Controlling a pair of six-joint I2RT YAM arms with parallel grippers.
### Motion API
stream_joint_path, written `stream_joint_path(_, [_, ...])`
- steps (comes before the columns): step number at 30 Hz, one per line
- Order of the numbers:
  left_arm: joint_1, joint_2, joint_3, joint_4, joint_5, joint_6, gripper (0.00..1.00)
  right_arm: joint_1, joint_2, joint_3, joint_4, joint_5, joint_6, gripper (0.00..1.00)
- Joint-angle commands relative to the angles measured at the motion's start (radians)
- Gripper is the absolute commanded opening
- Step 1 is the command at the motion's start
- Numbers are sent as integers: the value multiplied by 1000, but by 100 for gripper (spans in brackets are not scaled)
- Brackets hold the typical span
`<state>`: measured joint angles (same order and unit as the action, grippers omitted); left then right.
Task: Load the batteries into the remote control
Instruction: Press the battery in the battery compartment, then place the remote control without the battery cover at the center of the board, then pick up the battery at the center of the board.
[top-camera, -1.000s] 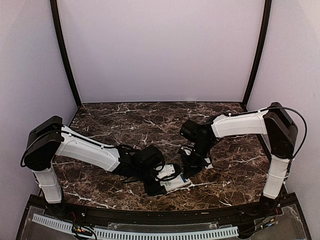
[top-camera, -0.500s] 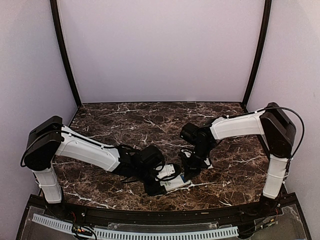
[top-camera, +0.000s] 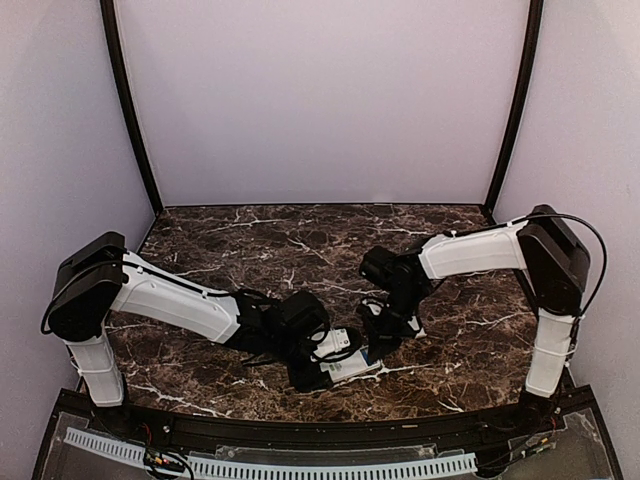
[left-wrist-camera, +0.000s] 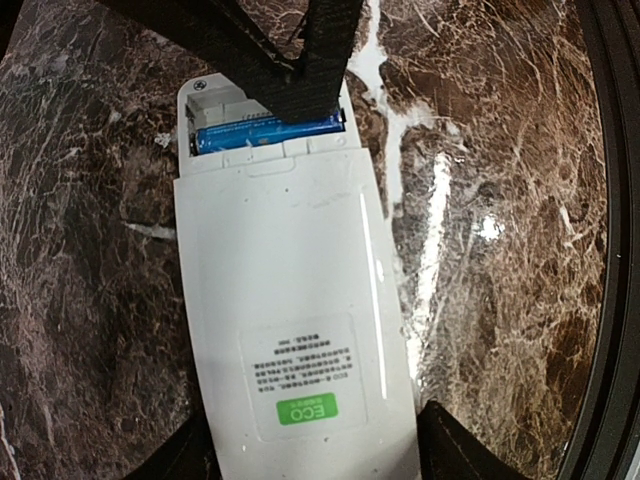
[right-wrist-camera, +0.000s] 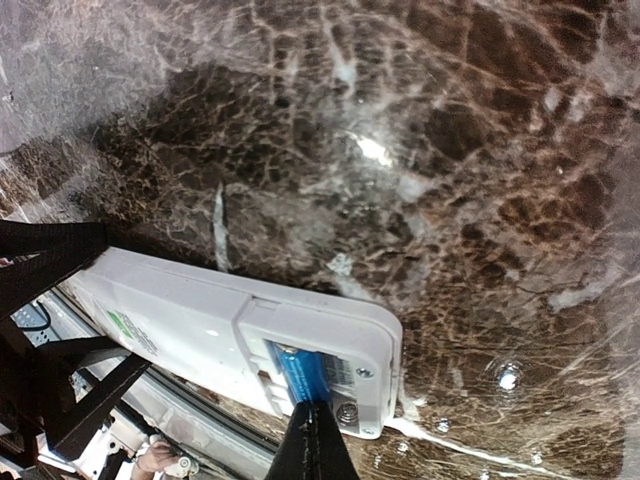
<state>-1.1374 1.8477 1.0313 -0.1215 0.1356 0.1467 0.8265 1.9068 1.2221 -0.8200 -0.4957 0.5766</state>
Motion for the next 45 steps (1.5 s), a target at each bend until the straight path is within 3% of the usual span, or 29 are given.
stream_joint_path(1, [-1, 24, -24, -103, -12, 10, 67, 6, -9, 73, -57, 58, -45, 1])
stream_joint_path(7, [-1, -12, -20, -98, -22, 23, 70, -69, -89, 236, -202, 198, -91, 11])
stream_joint_path(13, [0, -63, -13, -95, -40, 37, 80, -186, -89, 311, -187, 409, -58, 21])
stream_joint_path(17, [1, -108, -8, -86, -71, 35, 86, -235, -22, 379, -144, 527, -50, 37])
stream_joint_path(23, [13, -217, -19, -47, -72, -11, 95, -336, 125, 577, -151, 527, -173, 46])
stream_joint_path(28, [70, -294, -39, 0, -69, -121, 99, -395, 196, 689, -158, 516, -162, 48])
stream_joint_path(34, [157, -263, -24, 12, -117, -223, 99, -395, 280, 731, -135, 564, -99, 48])
stream_joint_path(39, [171, -218, 5, -18, -124, -219, 99, -373, 349, 765, -128, 673, -71, 46])
stream_joint_path(45, [170, -206, -12, -11, -112, -216, 99, -353, 427, 824, -157, 695, -79, 47])
